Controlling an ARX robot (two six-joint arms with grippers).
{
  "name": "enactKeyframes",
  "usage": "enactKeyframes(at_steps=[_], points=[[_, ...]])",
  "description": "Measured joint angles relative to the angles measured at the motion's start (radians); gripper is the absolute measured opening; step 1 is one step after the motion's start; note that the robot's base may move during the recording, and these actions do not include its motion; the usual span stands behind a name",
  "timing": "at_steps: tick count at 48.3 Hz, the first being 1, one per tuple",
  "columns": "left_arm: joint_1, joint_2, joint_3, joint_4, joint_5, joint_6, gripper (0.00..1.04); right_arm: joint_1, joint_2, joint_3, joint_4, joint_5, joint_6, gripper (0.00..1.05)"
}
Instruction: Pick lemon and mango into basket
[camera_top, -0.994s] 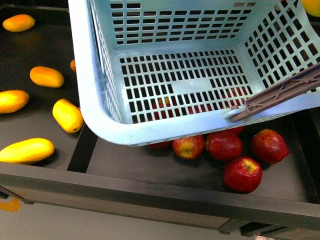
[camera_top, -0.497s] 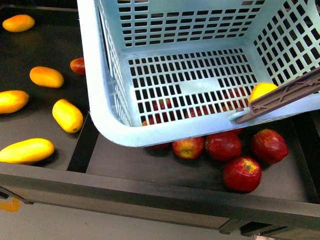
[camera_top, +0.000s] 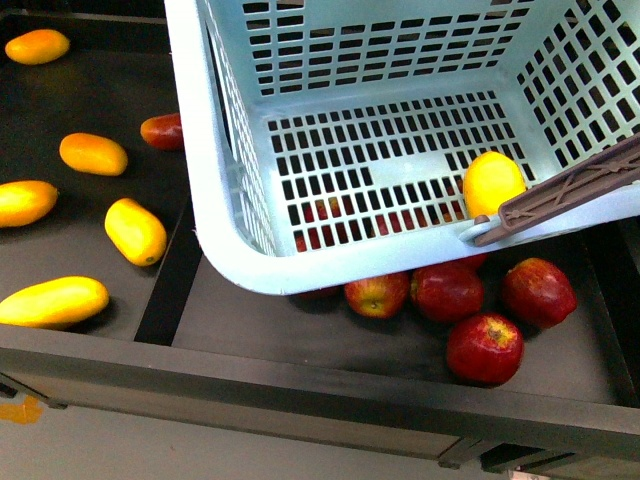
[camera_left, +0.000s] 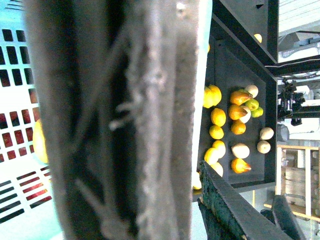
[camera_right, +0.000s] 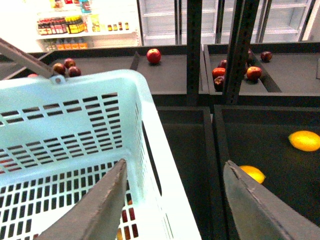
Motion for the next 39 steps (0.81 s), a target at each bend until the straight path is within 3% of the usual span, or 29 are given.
enactKeyframes(at_steps=[8,18,21,23,34,39], points=[[0.0,0.0,0.0,0.0,-0.001,0.0,0.27,0.035,-0.091,-0.098,0.001,0.038,-0.019,0.29],[0.0,0.0,0.0,0.0,-0.001,0.0,0.27,0.067,-0.186,-0.17,-0.021,0.07,-0.032,0.02],[0.0,0.0,0.0,0.0,-0.001,0.0,0.27,0.082,-0.226,-0.193,-0.038,0.085,-0.03,0.02],[0.0,0.0,0.0,0.0,-0.001,0.0,0.27,0.128,-0.261,-0.211,-0.057,0.15,-0.03,0.02],[0.0,0.0,0.0,0.0,0.003,-0.001,0.27,0.16,-0.387,-0.261,-0.131,0.162,-0.031,0.02],[0.0,0.0,0.0,0.0,0.0,0.0,0.27,0.161,-0.411,-0.267,-0.142,0.163,-0.032,0.15]])
